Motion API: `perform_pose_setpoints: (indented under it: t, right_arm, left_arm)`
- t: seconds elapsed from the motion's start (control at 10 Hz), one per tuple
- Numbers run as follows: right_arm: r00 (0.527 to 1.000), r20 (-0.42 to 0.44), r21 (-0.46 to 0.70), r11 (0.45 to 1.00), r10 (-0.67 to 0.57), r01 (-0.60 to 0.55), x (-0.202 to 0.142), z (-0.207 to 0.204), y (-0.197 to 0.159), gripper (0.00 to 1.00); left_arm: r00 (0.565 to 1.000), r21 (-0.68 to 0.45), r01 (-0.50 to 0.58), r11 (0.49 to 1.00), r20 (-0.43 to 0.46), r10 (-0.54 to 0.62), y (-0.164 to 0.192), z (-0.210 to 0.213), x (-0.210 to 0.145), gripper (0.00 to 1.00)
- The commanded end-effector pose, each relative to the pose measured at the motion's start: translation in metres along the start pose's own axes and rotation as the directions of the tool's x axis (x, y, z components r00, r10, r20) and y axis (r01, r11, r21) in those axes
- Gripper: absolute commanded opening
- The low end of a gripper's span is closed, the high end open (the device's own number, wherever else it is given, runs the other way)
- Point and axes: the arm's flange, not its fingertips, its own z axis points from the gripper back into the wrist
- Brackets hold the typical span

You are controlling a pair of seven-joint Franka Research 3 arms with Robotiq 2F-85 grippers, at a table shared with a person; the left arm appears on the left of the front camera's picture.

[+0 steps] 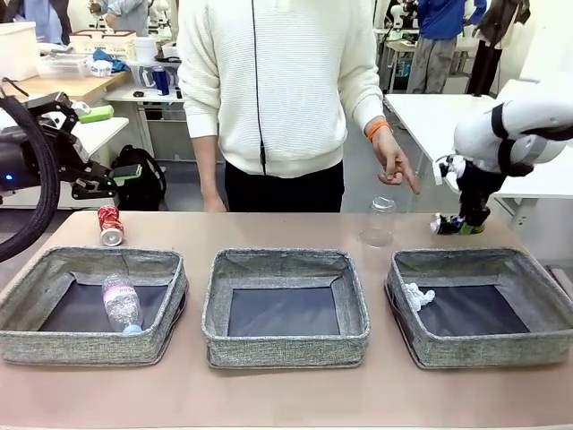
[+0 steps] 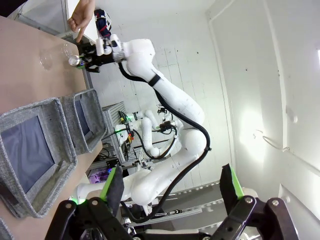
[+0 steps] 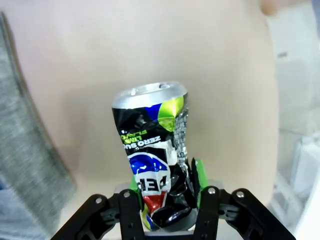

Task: Sort the waste into the appropriate baskets.
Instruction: Pick up the waste item pointed out by the person.

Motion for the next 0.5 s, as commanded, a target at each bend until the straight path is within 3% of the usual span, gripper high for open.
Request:
perform_pose_setpoints:
  t: [0.0,0.1,0.2,0.3,0.4]
  right_arm:
    - [0.983,-0.123,-0.030,0.991,-0.135,0.132,0.001,0.065,0.049,0.00]
    - [0.962,-0.115,-0.008,0.969,-0.246,0.247,0.001,0.093,0.069,0.00]
    - [0.900,-0.096,-0.007,0.904,-0.425,0.427,0.000,0.120,0.092,0.00]
    - [0.739,0.031,0.079,0.738,-0.673,0.670,0.010,0.147,0.118,0.00]
    - [0.579,0.099,0.185,0.587,-0.809,0.788,0.022,0.159,0.138,0.00]
  left_arm:
    - [1.000,-0.017,-0.015,1.000,0.013,0.016,-0.003,-0.003,-0.005,1.00]
    - [1.000,-0.017,-0.015,1.000,0.013,0.016,-0.003,-0.003,-0.005,1.00]
    - [1.000,-0.017,-0.015,1.000,0.013,0.016,-0.003,-0.003,-0.005,1.00]
    - [1.000,-0.017,-0.015,1.000,0.013,0.016,-0.003,-0.003,-0.005,1.00]
    - [1.000,-0.017,-0.015,1.000,0.013,0.016,-0.003,-0.003,-0.005,1.00]
